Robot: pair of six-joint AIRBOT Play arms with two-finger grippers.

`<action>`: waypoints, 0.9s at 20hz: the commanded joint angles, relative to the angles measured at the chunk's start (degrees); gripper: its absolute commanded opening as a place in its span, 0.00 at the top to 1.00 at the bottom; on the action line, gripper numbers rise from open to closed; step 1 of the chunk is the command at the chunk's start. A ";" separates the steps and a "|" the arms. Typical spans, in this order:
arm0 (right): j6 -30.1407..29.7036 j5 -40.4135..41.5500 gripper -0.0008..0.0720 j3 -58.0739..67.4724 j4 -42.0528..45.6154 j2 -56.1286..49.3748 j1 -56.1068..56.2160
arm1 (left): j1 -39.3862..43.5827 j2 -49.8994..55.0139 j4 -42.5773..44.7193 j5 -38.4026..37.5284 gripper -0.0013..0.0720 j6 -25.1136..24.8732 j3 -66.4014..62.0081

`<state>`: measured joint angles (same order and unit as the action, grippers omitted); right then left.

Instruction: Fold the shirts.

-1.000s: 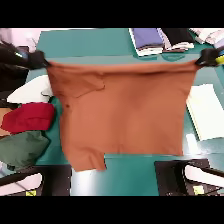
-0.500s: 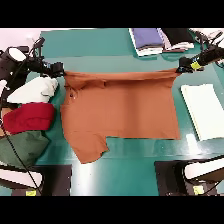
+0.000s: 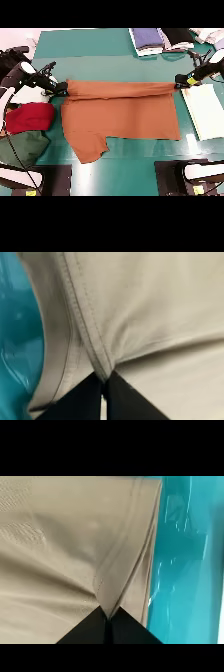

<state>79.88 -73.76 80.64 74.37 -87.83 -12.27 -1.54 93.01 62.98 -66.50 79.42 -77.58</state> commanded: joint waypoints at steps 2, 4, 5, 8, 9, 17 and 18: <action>0.07 1.11 0.46 -4.31 0.13 1.64 1.11 | -0.07 -0.44 0.46 -0.98 0.23 1.90 1.99; 0.07 -0.81 0.46 -2.40 0.22 3.19 1.11 | -0.15 -3.61 2.54 -3.58 0.23 2.78 2.01; 0.04 -1.51 0.46 -2.08 0.22 4.87 1.11 | -0.15 -6.29 4.72 -5.64 0.23 3.08 2.12; 0.00 -2.97 0.46 -5.55 0.20 12.72 -0.09 | 0.00 -18.97 13.51 -6.64 0.23 5.77 10.21; 0.00 -2.64 0.46 -7.93 0.20 15.58 -0.33 | 0.00 -23.28 14.67 -6.71 0.23 6.64 15.02; 0.00 1.95 0.46 -20.94 -1.46 26.58 -0.17 | 0.02 -43.54 -1.81 -1.53 0.23 7.41 51.74; 0.00 1.75 0.46 -20.90 -2.16 26.58 -0.20 | 0.02 -43.54 -4.35 0.24 0.23 6.56 53.64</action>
<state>79.88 -72.66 61.95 73.52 -63.20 -12.43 -1.52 52.88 66.30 -69.87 86.61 -32.51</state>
